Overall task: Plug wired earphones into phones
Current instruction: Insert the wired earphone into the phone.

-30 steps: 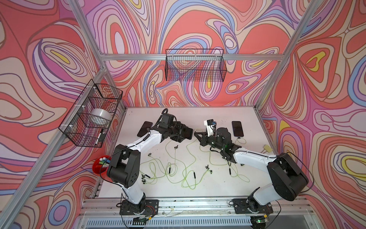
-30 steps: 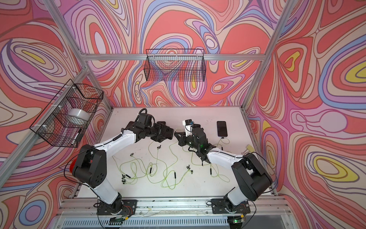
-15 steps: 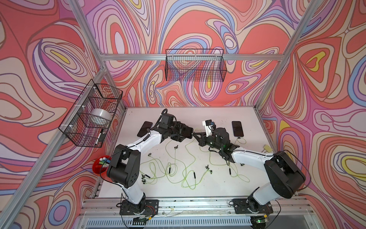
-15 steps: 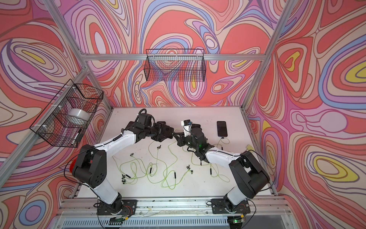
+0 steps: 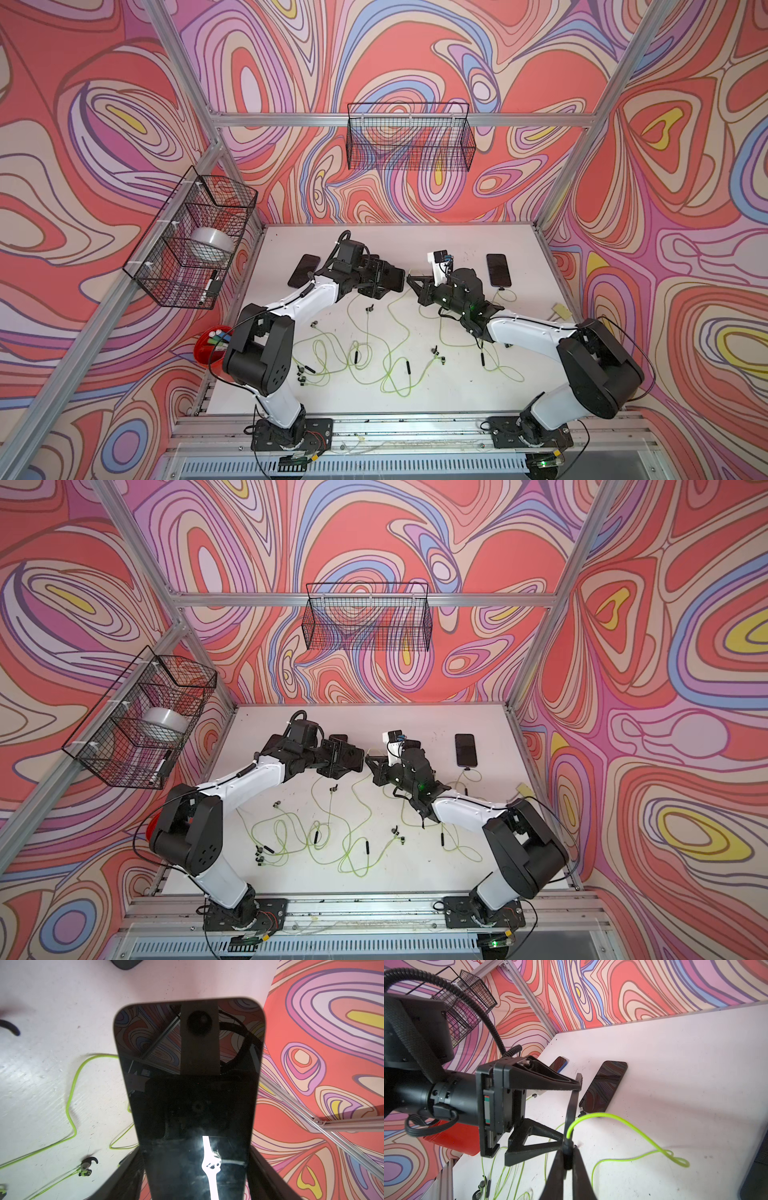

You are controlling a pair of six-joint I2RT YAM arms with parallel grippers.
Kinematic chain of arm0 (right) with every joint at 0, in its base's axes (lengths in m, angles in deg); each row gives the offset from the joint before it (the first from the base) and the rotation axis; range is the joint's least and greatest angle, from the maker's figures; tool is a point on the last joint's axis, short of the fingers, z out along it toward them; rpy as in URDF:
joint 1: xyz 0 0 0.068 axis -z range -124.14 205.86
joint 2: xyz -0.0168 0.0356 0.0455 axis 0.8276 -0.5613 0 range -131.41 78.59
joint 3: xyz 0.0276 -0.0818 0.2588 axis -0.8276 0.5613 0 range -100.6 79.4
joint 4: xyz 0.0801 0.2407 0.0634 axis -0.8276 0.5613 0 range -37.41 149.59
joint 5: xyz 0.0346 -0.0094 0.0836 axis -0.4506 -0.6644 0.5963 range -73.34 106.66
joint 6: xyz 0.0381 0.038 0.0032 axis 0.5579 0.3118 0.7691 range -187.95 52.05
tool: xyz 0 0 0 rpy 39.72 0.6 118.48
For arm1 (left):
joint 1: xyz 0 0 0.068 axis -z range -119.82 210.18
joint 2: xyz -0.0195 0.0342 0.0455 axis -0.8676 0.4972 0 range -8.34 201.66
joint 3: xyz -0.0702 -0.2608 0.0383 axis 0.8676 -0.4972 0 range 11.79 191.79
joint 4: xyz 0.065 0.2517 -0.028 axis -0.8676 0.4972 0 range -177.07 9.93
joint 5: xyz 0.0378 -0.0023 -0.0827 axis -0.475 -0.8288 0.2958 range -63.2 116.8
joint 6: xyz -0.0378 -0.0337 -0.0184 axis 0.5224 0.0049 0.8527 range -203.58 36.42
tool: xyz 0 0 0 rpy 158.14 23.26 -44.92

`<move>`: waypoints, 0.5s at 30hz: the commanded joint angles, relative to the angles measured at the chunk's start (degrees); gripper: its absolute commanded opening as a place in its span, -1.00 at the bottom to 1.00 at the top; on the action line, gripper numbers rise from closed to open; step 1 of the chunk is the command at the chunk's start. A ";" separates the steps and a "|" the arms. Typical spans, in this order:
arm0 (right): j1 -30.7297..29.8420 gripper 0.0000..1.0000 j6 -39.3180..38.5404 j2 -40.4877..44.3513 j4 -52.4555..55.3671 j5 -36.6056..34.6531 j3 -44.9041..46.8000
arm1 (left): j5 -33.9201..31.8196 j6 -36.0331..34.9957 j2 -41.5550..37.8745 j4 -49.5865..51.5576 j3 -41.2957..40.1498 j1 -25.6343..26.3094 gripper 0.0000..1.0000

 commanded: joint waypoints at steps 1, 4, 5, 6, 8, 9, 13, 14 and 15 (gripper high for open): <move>-0.15 -1.00 -0.12 0.48 0.32 -0.43 0.13 | 0.65 1.02 -2.53 -3.37 -0.07 -0.43 -1.00; -0.19 -1.00 0.38 -0.45 -0.21 0.45 -0.20 | 0.65 0.93 -2.62 -3.32 -0.08 -0.40 -1.00; -0.22 -1.00 0.48 -0.71 -0.04 0.63 -0.46 | 0.57 0.93 -2.66 -3.28 -0.08 -0.44 -1.00; -0.27 -1.00 0.57 -0.99 0.33 0.76 -0.78 | 0.65 0.92 -2.62 -3.36 -0.15 -0.45 -1.00; -0.32 -1.00 0.57 -1.35 0.56 0.77 -1.02 | 0.66 1.10 -2.67 -3.70 -0.25 -0.47 -1.00; -0.35 -1.00 0.66 -1.38 0.60 0.73 -1.03 | 0.66 1.11 -2.70 -3.72 -0.34 -0.44 -1.00; -0.40 -1.00 0.66 -1.73 1.08 0.42 -1.16 | 0.65 1.28 -2.88 -3.96 -0.34 -0.45 -1.00; -0.36 -1.00 0.74 -1.87 1.03 0.50 -1.10 | 0.65 1.28 -2.88 -4.01 -0.28 -0.43 -1.00; -0.40 -1.00 0.79 -1.92 0.99 0.54 -1.13 | 0.57 1.28 -2.88 -3.93 -0.26 -0.37 -1.00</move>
